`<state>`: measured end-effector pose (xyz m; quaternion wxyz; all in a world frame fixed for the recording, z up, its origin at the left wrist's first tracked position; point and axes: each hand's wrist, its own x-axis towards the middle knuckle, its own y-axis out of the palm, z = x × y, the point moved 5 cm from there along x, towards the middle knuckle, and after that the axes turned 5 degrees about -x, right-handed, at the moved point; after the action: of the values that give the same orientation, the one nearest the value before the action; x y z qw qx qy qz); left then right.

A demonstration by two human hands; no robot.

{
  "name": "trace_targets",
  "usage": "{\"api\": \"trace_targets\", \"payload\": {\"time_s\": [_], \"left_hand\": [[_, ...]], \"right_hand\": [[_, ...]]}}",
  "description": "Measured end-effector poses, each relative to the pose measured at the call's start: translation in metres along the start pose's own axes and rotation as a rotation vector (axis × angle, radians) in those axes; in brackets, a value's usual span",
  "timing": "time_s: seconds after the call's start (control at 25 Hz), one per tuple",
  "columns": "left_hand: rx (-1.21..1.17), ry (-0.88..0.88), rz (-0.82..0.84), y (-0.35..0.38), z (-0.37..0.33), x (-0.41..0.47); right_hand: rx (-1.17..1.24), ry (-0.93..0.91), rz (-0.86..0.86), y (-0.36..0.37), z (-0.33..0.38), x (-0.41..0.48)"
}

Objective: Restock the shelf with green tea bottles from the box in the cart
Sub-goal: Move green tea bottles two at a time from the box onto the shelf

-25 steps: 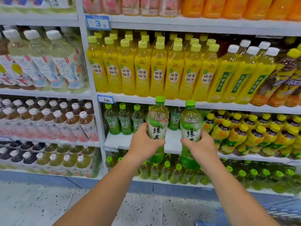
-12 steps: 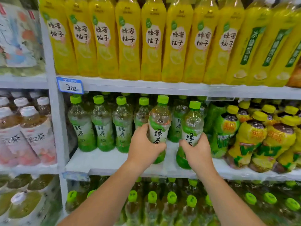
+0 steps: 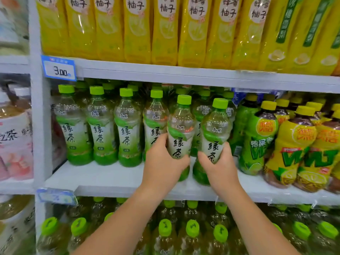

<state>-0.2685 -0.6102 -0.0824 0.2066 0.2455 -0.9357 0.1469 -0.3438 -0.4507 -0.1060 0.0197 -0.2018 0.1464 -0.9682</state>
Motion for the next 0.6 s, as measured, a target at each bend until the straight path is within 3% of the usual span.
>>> {"api": "trace_targets", "payload": {"time_s": [0.16,0.28,0.44,0.6], "left_hand": [[0.016,0.060,-0.059,0.004,0.010,-0.013],[0.173,0.065,-0.096,0.003,0.026,-0.019],[0.290,0.081,-0.024,-0.005,0.033,-0.030],[0.386,0.100,0.003,-0.010,0.033,-0.029]], "right_hand": [[0.003,-0.010,0.031,0.001,-0.003,-0.002],[0.009,-0.015,0.083,0.002,-0.005,-0.002],[-0.167,-0.039,0.168,-0.008,-0.016,-0.007],[-0.179,-0.043,0.193,-0.019,-0.023,-0.012]]}}
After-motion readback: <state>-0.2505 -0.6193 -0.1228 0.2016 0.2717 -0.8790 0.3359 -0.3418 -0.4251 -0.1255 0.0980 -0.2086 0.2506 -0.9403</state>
